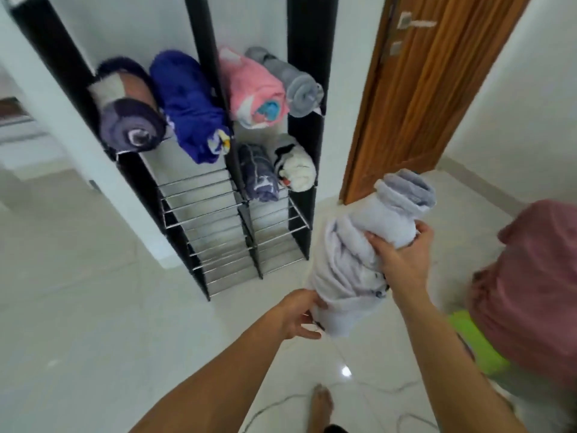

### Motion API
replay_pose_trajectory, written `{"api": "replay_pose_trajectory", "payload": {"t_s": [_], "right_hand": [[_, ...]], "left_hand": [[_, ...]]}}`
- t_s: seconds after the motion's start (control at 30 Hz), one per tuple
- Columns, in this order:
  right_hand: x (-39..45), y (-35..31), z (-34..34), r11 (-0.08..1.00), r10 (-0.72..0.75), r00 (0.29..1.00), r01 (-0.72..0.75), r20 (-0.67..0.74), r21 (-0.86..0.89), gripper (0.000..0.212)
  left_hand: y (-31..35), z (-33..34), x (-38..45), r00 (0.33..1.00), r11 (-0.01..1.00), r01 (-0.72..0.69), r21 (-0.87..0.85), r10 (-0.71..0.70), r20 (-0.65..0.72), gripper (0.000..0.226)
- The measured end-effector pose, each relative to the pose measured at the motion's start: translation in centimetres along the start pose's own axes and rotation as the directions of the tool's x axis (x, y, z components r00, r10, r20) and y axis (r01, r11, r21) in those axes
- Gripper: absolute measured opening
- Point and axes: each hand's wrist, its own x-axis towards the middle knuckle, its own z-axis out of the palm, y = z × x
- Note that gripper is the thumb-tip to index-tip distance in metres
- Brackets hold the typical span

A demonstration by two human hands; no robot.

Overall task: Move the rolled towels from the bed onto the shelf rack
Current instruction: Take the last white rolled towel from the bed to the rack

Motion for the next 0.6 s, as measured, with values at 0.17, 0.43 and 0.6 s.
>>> {"api": "replay_pose_trajectory", "payload": {"t_s": [0.17,0.43,0.6], "right_hand": [[3.6,0.2,13.0,0.998,-0.001,0.962,-0.017,0.274,0.064,0.073],[8.6,1.1,29.7,0.993,0.101,0.798,-0.047,0.594,-0.106,0.074],[9.7,3.9,37.4,0.958,0.233,0.723,-0.055,0.65,-0.281,0.07]], "left_hand": [[1.6,-7.3,2.8,0.975,0.953,-0.022,-0.302,-0.047,-0.217,0.012],[3.7,-15.6,7.5,0.907,0.8,-0.051,-0.598,-0.214,-0.363,0.017],[4.1,-20.1,9.6,0.88,0.694,-0.018,-0.719,-0.33,-0.341,0.012]]}}
